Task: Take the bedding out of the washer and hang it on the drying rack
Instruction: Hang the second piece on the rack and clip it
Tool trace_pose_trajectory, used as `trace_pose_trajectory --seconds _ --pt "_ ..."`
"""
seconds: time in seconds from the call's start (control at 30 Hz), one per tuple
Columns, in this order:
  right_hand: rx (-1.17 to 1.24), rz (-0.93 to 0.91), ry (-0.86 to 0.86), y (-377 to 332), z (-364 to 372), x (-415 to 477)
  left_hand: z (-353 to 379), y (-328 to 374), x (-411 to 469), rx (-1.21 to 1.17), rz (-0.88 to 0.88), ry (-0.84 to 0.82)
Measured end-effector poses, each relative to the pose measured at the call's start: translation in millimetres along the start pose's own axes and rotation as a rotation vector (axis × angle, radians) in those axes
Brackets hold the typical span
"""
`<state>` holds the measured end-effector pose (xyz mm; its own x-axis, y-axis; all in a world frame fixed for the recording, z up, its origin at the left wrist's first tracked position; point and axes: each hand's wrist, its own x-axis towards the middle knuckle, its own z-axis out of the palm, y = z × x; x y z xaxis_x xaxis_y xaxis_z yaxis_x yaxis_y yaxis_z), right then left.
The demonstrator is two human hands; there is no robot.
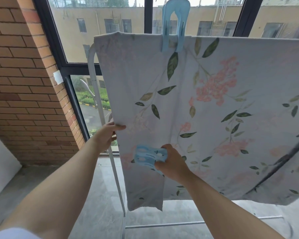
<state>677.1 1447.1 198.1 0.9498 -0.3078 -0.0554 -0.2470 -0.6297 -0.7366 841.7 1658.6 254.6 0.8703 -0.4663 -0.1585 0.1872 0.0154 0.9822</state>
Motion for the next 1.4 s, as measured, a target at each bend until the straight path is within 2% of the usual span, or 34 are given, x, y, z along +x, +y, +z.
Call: trace_pose_trajectory --seconds 0.17,0.3,0.4,0.5,0.6,0.7,0.73,0.77,0.8,0.87,0.97,1.07,1.2,1.4 --pt "0.01 -0.005 0.012 -4.4 -6.9 -2.6 -11.4 4.0 0.3 -0.034 0.023 -0.059" --pt "0.034 -0.004 0.016 -4.5 -14.7 -7.4 -3.2 7.9 0.6 0.043 0.016 0.035" --pt "0.059 0.009 0.011 -4.0 -21.3 -10.5 7.5 15.7 -0.9 -0.016 0.023 0.001" --pt "0.081 0.022 0.019 -0.7 -27.1 -11.2 13.9 22.0 4.5 -0.027 0.011 0.096" --pt "0.128 0.048 0.066 0.1 -37.9 -10.6 20.2 17.0 11.1 0.108 0.0 0.392" --pt "0.229 0.054 0.133 1.9 -54.6 -10.4 50.6 15.3 4.4 0.255 -0.044 0.94" --pt "0.266 0.054 0.159 2.8 -60.0 -9.8 66.2 19.1 -2.4 0.263 -0.033 1.079" --pt "0.3 0.052 0.19 4.3 -66.0 -9.5 81.6 21.6 -7.1 0.312 0.042 1.13" --pt "0.337 0.054 0.226 6.3 -71.7 -9.5 97.1 22.1 -11.5 0.388 0.177 1.096" --pt "0.416 0.059 0.31 9.7 -87.2 -12.2 127.3 18.8 -13.1 0.573 0.472 0.909" --pt "0.563 0.06 0.443 17.2 -113.1 -17.6 174.7 24.6 -13.8 0.716 0.735 0.577" --pt "0.703 0.042 0.605 24.8 -149.0 -28.1 226.2 40.2 -17.7 0.82 0.838 0.339" --pt "0.787 0.011 0.799 49.4 -209.5 -51.1 297.2 55.5 -20.5 0.869 1.025 0.164" --pt "0.813 0.01 1.054 102.1 -297.5 -90.6 412.6 71.0 -18.9 0.821 1.053 -0.038"
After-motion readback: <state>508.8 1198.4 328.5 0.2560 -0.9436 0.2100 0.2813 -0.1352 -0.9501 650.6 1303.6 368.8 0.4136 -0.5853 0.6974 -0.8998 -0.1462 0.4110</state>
